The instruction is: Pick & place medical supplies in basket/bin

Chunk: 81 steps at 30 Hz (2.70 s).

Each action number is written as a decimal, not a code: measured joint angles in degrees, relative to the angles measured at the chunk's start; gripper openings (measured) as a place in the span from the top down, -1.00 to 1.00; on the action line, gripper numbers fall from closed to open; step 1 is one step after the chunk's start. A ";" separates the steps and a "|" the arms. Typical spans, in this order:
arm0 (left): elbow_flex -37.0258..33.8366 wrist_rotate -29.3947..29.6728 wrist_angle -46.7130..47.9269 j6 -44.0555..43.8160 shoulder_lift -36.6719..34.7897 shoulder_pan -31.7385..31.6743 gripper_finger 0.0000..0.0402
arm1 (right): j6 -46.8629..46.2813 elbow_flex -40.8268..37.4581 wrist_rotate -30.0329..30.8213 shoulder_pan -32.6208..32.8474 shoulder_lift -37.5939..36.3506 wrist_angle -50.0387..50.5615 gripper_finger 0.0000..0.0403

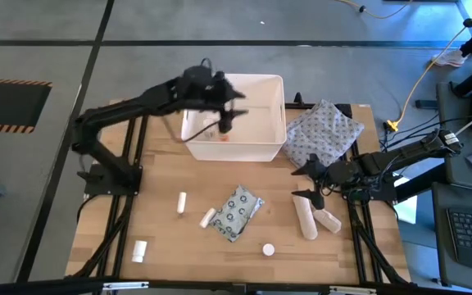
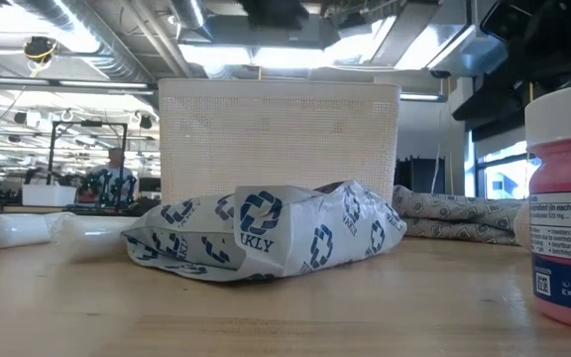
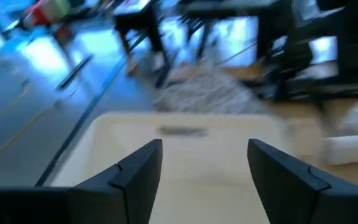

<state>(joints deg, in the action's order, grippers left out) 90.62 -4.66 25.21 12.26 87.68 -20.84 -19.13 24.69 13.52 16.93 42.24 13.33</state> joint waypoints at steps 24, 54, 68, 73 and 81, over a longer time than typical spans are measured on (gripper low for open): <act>-59.94 1.78 -43.11 -7.15 -47.69 27.79 -0.14 | 8.56 3.28 -7.63 1.54 10.70 -22.33 -0.72; -62.20 3.96 -37.91 -11.07 -49.87 31.78 -0.14 | -11.21 57.39 -2.84 20.15 63.45 26.07 -0.72; -62.20 8.23 -34.31 -11.07 -49.87 31.78 -0.14 | -19.92 57.75 -6.51 20.09 68.08 28.12 -0.72; -62.20 8.30 -34.25 -11.07 -49.87 31.78 -0.15 | -20.44 57.75 -7.17 20.06 69.01 27.73 -0.70; -62.20 8.30 -33.94 -11.66 -49.87 31.78 -0.15 | -20.71 57.75 -7.19 20.06 69.07 27.12 -0.36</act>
<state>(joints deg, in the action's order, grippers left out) 28.42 3.64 -8.73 0.60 37.80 10.94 -39.84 82.43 6.33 36.99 111.31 40.45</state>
